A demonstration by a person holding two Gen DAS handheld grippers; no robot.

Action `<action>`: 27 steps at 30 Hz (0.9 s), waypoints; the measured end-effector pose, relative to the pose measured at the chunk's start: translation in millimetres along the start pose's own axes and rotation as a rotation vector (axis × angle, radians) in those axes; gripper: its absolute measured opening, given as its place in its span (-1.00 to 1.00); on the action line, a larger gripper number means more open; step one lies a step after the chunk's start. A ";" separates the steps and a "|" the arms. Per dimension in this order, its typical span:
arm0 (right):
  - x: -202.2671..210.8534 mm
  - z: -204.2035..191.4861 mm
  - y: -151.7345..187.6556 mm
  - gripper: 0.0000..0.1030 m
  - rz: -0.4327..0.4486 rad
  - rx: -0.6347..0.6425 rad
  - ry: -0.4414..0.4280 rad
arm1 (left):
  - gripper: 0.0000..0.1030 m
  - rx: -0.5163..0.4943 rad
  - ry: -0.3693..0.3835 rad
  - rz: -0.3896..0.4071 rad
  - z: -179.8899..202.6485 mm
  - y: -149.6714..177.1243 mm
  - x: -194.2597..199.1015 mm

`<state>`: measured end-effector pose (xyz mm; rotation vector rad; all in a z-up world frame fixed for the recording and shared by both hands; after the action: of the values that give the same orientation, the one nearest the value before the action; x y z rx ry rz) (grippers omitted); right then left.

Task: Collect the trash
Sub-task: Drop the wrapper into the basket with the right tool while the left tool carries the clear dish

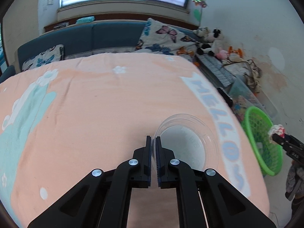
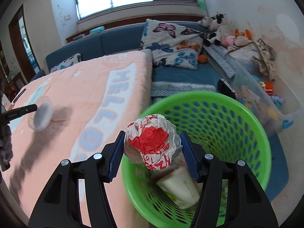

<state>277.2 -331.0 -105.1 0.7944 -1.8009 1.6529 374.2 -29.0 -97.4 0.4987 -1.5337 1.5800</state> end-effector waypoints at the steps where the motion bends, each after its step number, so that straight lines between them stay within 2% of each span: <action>1: 1.7 4.0 3.5 0.13 -0.004 -0.004 0.006 | -0.91 -0.012 0.009 0.005 9.8 -0.5 4.0; 6: 9.8 20.9 19.0 0.13 -0.005 0.014 0.062 | -0.91 -0.058 0.043 0.028 49.4 -3.1 18.8; 11: 15.3 40.2 31.9 0.13 -0.008 -0.008 0.080 | -0.91 -0.109 0.081 0.040 94.1 -6.9 26.1; 27: 27.4 107.2 49.0 0.28 -0.018 -0.135 0.110 | -0.91 -0.253 0.174 0.028 218.4 -14.4 16.7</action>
<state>221.0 -436.2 -125.7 0.6459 -1.8021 1.5153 316.6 -232.8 -39.4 0.1938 -1.5824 1.3861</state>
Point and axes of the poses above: each gripper's, at about its wrist camera, not at the fingertips, and x roughly against the way its jaws point, z to its right, y to its underside, the point moved 10 cm from there along -x, roughly the way its jaws point, and after that the axes turned 4 degrees about -z, right-handed, at the moved point
